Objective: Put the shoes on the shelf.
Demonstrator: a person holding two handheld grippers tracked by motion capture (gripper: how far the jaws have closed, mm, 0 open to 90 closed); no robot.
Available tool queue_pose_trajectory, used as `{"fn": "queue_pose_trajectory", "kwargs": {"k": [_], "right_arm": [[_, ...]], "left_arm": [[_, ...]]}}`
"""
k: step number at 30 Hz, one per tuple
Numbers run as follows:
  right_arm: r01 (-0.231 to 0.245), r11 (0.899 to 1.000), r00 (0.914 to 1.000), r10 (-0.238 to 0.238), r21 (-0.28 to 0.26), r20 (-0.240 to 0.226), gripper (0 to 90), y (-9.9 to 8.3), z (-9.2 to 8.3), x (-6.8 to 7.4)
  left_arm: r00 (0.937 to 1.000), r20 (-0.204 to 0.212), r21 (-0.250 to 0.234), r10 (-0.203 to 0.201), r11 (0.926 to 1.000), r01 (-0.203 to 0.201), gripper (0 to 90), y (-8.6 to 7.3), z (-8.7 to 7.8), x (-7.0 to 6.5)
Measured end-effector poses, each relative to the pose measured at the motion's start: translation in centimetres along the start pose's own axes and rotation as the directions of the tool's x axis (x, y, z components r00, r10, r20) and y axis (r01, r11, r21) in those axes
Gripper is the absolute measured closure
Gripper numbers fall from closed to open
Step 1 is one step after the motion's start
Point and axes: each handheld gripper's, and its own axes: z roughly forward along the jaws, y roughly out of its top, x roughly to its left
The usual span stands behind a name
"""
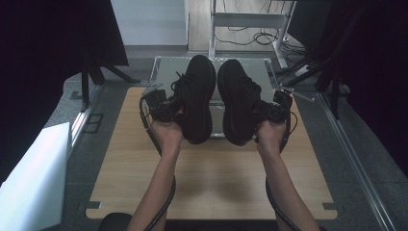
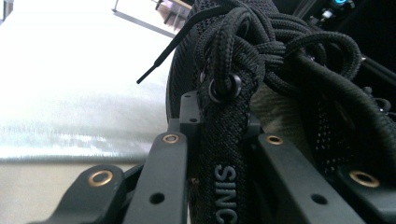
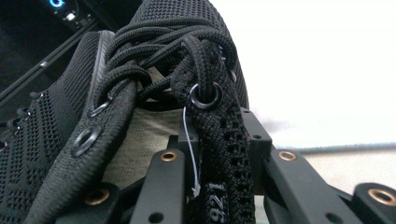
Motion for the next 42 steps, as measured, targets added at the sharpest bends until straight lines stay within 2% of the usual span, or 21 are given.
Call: {"fn": "queue_pose_trajectory", "kwargs": {"k": [6,13,15,18,24,28,30,32,33,34,35,36,38,39,40,42], "right_arm": [[0.037,0.999,0.9973,-0.036,-0.015,0.064,74.9,1.3,1.2,0.6],[0.102,0.995,0.983,-0.101,0.006,0.153,74.6,2.1,2.9,1.3],[0.094,0.995,0.9803,-0.095,0.012,0.173,74.5,2.1,3.8,1.3],[0.086,0.996,0.9799,-0.087,0.018,0.179,74.2,2.0,4.2,1.3],[0.135,0.991,0.9707,-0.136,0.022,0.198,69.0,2.0,4.9,2.1],[0.151,0.988,0.9701,-0.155,0.035,0.187,63.2,2.1,5.3,2.4],[0.161,0.986,0.9693,-0.166,0.044,0.181,59.8,2.1,5.5,2.6],[0.16,0.986,0.9706,-0.166,0.047,0.174,56.5,2.2,5.7,2.6],[0.155,0.987,0.9733,-0.162,0.051,0.163,53.9,2.3,5.7,2.5],[0.146,0.987,0.9798,-0.153,0.065,0.129,47.4,2.5,6.0,2.2],[0.146,0.987,0.9798,-0.153,0.065,0.129,47.4,2.5,6.0,2.2],[0.138,0.988,0.9832,-0.145,0.074,0.111,43.7,2.6,6.1,2.1],[0.116,0.99,0.99,-0.121,0.078,0.071,38.8,2.9,6.2,1.8],[0.106,0.991,0.9924,-0.11,0.082,0.054,36.2,3.0,6.2,1.7],[0.098,0.991,0.994,-0.102,0.09,0.04,33.9,3.2,6.3,1.6],[0.1,0.991,0.9949,-0.101,0.084,0.004,33.2,3.5,6.1,1.5]], "left_arm": [[0.9988,-0.048,0.026,0.009,0.9996,-0.008,78.5,1.1,1.8,-0.3],[0.9938,-0.108,0.058,0.029,0.998,-0.023,77.4,1.7,3.7,-0.6],[0.9933,-0.113,0.058,0.023,0.9982,-0.016,76.4,1.9,3.9,-0.7],[0.9898,-0.135,0.071,0.044,0.9969,-0.034,75.4,2.2,4.3,-1.0],[0.9896,-0.137,0.101,0.042,0.9945,-0.029,69.6,2.7,5.0,-1.3],[0.9886,-0.135,0.125,0.067,0.9909,-0.051,64.8,2.9,5.6,-1.8],[0.988,-0.137,0.136,0.073,0.9893,-0.054,62.4,3.0,5.8,-2.0],[0.9899,-0.126,0.143,0.064,0.9887,-0.046,60.1,3.1,6.0,-1.8],[0.9915,-0.117,0.149,0.058,0.988,-0.04,58.6,3.2,6.1,-1.7],[0.9935,-0.103,0.156,0.05,0.9872,-0.033,52.6,3.2,6.2,-1.5],[0.9957,-0.083,0.164,0.039,0.9861,-0.025,52.6,3.3,6.3,-1.4],[0.997,-0.072,0.167,0.027,0.9858,-0.015,49.7,3.4,6.3,-1.3],[0.9981,-0.054,0.178,0.029,0.9838,-0.019,43.5,3.6,6.4,-1.3],[0.9983,-0.046,0.175,0.037,0.9842,-0.028,41.6,3.7,6.4,-1.3],[0.9989,-0.016,0.158,0.043,0.9867,-0.04,41.6,3.8,6.2,-1.3],[0.9993,0.003,0.144,0.039,0.9888,-0.038,40.6,4.2,5.9,-1.5]]}}
